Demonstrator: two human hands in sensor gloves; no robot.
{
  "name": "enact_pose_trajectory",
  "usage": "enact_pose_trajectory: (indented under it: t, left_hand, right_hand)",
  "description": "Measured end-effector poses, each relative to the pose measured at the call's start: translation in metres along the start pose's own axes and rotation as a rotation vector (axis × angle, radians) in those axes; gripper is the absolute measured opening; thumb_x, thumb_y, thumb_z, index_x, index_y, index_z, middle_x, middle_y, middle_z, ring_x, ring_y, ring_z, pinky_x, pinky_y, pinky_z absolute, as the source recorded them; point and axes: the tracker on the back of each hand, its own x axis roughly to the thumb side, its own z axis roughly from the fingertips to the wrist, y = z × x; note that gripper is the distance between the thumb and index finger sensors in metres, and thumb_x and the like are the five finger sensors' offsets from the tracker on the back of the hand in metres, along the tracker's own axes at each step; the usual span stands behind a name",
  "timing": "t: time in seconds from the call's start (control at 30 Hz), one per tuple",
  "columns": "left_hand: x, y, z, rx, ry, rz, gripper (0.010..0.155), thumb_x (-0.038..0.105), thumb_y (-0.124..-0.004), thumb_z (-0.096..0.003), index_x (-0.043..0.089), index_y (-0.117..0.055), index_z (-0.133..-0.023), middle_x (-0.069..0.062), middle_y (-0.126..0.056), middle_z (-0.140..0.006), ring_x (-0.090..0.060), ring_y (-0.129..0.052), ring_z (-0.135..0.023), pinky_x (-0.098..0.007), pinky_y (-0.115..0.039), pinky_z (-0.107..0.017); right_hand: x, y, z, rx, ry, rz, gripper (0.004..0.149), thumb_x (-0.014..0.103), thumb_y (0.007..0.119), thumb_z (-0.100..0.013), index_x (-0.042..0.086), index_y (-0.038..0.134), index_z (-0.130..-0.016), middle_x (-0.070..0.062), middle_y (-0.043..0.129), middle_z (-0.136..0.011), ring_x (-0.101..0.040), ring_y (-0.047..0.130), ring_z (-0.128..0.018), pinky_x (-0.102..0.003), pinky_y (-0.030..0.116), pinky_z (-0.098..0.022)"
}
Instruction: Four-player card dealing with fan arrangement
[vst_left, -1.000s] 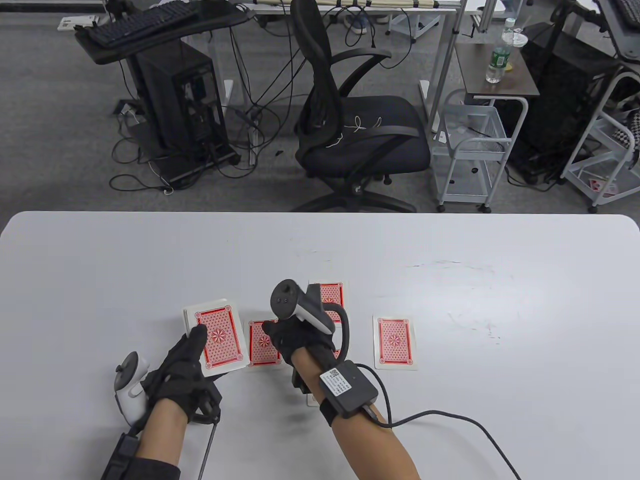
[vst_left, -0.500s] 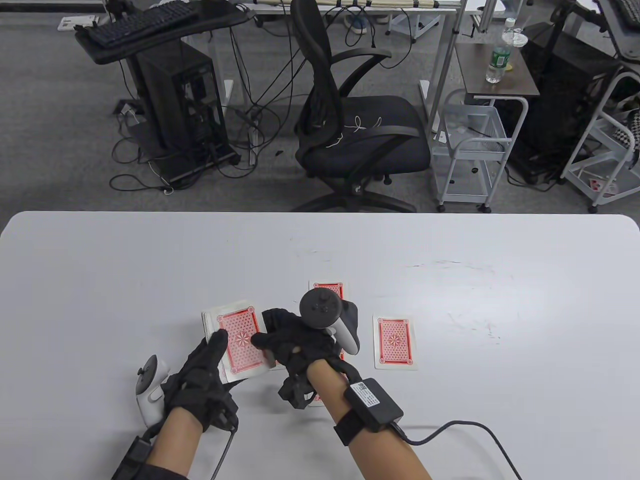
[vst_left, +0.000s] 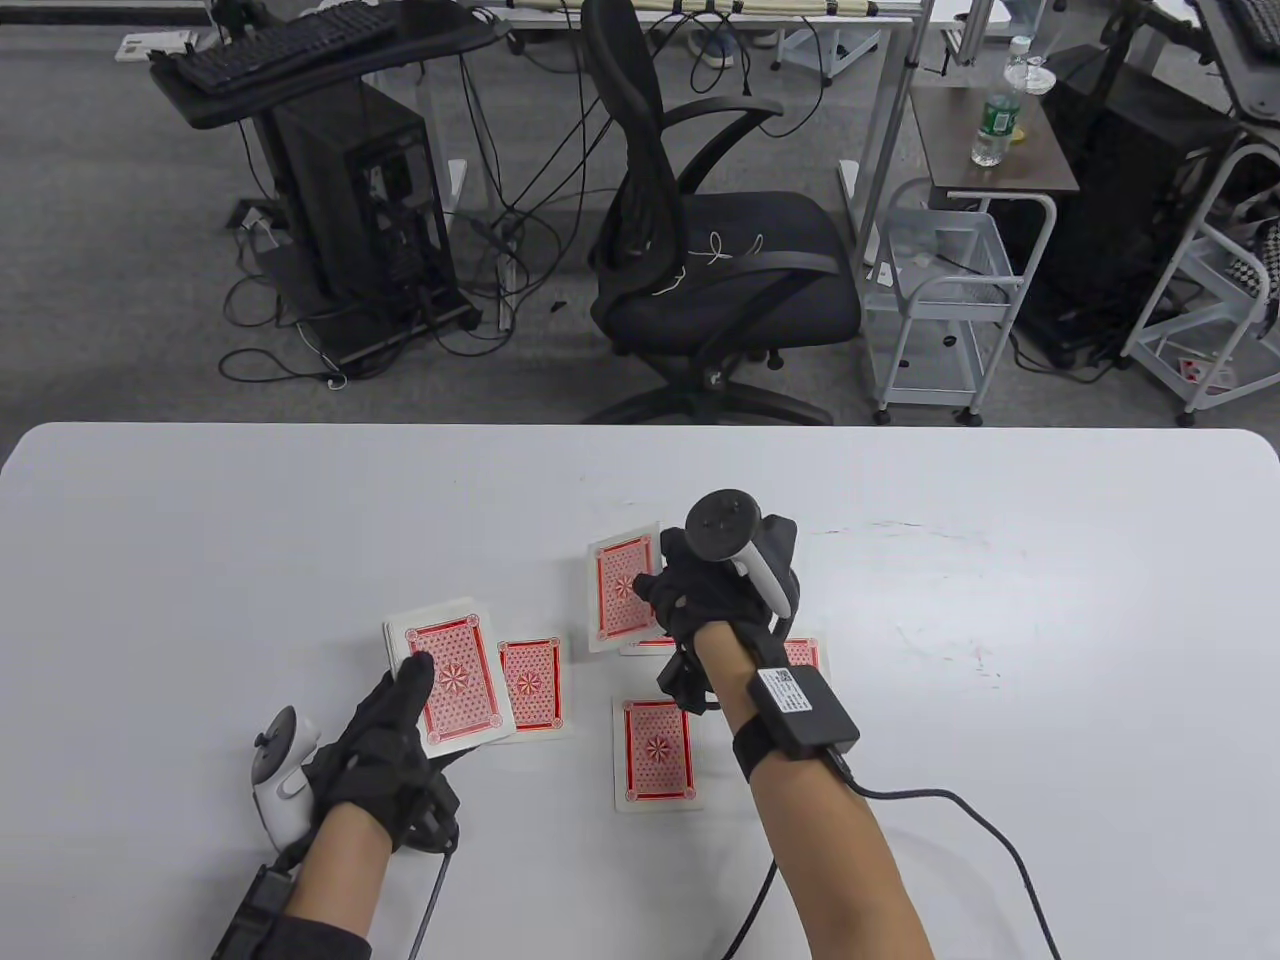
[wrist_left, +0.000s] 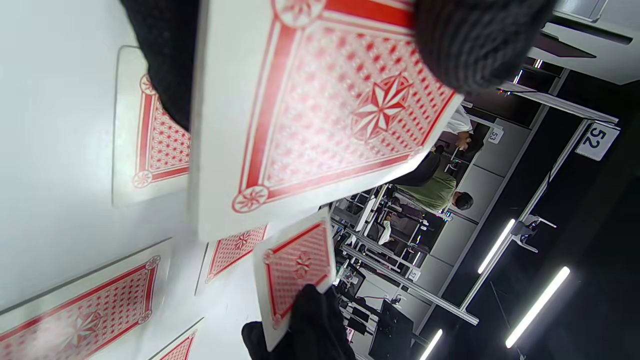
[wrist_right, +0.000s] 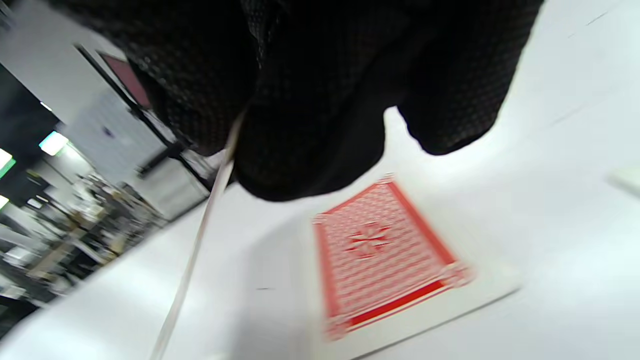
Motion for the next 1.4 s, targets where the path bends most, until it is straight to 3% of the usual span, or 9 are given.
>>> enact_pose_trajectory:
  t: [0.2, 0.4, 0.57, 0.7, 0.83, 0.9, 1.0, 1.2, 1.4]
  left_hand:
    - [0.001, 0.007, -0.001, 0.025, -0.002, 0.009, 0.053, 0.054, -0.079, -0.0515, 0.029, -0.069, -0.097, 0.006, -0.088, -0.092, -0.025, -0.101, -0.076, -0.042, -0.09, -0.052]
    - [0.001, 0.01, -0.001, 0.038, 0.004, 0.006, 0.053, 0.054, -0.079, -0.0516, 0.029, -0.069, -0.097, 0.006, -0.088, -0.092, -0.025, -0.101, -0.076, -0.042, -0.091, -0.052]
    - [0.0, 0.002, -0.002, 0.015, -0.004, -0.006, 0.052, 0.054, -0.079, -0.0515, 0.029, -0.07, -0.097, 0.006, -0.089, -0.092, -0.025, -0.101, -0.076, -0.042, -0.09, -0.052]
    - [-0.002, -0.008, -0.001, -0.015, -0.01, -0.014, 0.052, 0.054, -0.08, -0.0511, 0.029, -0.071, -0.096, 0.006, -0.089, -0.091, -0.025, -0.101, -0.075, -0.043, -0.09, -0.051]
    - [-0.005, -0.019, 0.001, -0.059, -0.006, -0.014, 0.052, 0.054, -0.08, -0.0507, 0.029, -0.071, -0.096, 0.006, -0.09, -0.09, -0.025, -0.102, -0.074, -0.043, -0.09, -0.051]
    - [-0.006, -0.025, 0.003, -0.068, -0.015, -0.033, 0.052, 0.054, -0.081, -0.0503, 0.029, -0.072, -0.095, 0.006, -0.09, -0.09, -0.025, -0.103, -0.073, -0.042, -0.091, -0.05]
    - [-0.008, -0.026, 0.006, -0.053, -0.019, -0.026, 0.052, 0.054, -0.081, -0.0499, 0.029, -0.072, -0.095, 0.006, -0.091, -0.09, -0.025, -0.103, -0.073, -0.042, -0.091, -0.05]
    - [-0.007, -0.027, 0.006, -0.115, -0.012, 0.027, 0.052, 0.054, -0.079, -0.0506, 0.029, -0.07, -0.096, 0.006, -0.089, -0.091, -0.025, -0.102, -0.075, -0.043, -0.09, -0.051]
    - [-0.008, -0.025, 0.006, -0.091, 0.001, 0.001, 0.052, 0.054, -0.079, -0.0505, 0.029, -0.071, -0.096, 0.006, -0.089, -0.091, -0.025, -0.102, -0.075, -0.043, -0.09, -0.051]
  right_hand:
    - [-0.004, 0.03, -0.036, 0.019, 0.165, 0.412, 0.076, 0.036, 0.089, -0.048, 0.003, 0.051, -0.105, -0.003, 0.085, -0.073, -0.011, 0.104, -0.032, -0.048, 0.08, -0.047]
    - [-0.004, 0.039, -0.035, 0.006, 0.189, 0.528, 0.078, 0.045, 0.087, -0.048, 0.007, 0.052, -0.106, -0.004, 0.084, -0.075, -0.013, 0.1, -0.038, -0.052, 0.075, -0.05]
    - [0.022, 0.021, 0.006, 0.013, 0.006, 0.236, 0.07, 0.049, 0.076, -0.056, 0.006, 0.053, -0.106, -0.01, 0.079, -0.084, -0.021, 0.1, -0.051, -0.056, 0.071, -0.054]
    - [0.059, 0.031, 0.049, 0.12, -0.259, -0.076, 0.066, 0.049, 0.074, -0.057, 0.006, 0.058, -0.105, -0.013, 0.077, -0.088, -0.026, 0.099, -0.057, -0.058, 0.069, -0.055]
    - [0.077, 0.057, 0.081, 0.226, -0.326, -0.107, 0.076, 0.054, 0.08, -0.052, 0.005, 0.055, -0.105, -0.012, 0.075, -0.089, -0.027, 0.096, -0.063, -0.06, 0.068, -0.056]
    - [0.078, 0.066, 0.092, 0.182, -0.314, -0.107, 0.067, 0.047, 0.087, -0.05, 0.009, 0.062, -0.099, -0.005, 0.079, -0.081, -0.02, 0.098, -0.055, -0.059, 0.07, -0.055]
    - [0.071, 0.07, 0.095, 0.123, -0.293, -0.206, 0.062, 0.041, 0.091, -0.046, 0.007, 0.07, -0.093, -0.003, 0.086, -0.073, -0.019, 0.103, -0.049, -0.058, 0.073, -0.053]
    - [0.046, 0.062, 0.085, 0.227, -0.307, -0.478, 0.061, 0.033, 0.09, -0.047, 0.003, 0.068, -0.095, -0.003, 0.09, -0.07, -0.019, 0.107, -0.048, -0.057, 0.074, -0.052]
    - [-0.005, 0.02, 0.08, 0.185, -0.24, -0.46, 0.07, 0.03, 0.087, -0.05, 0.001, 0.053, -0.103, -0.005, 0.084, -0.076, -0.018, 0.1, -0.042, -0.056, 0.073, -0.051]
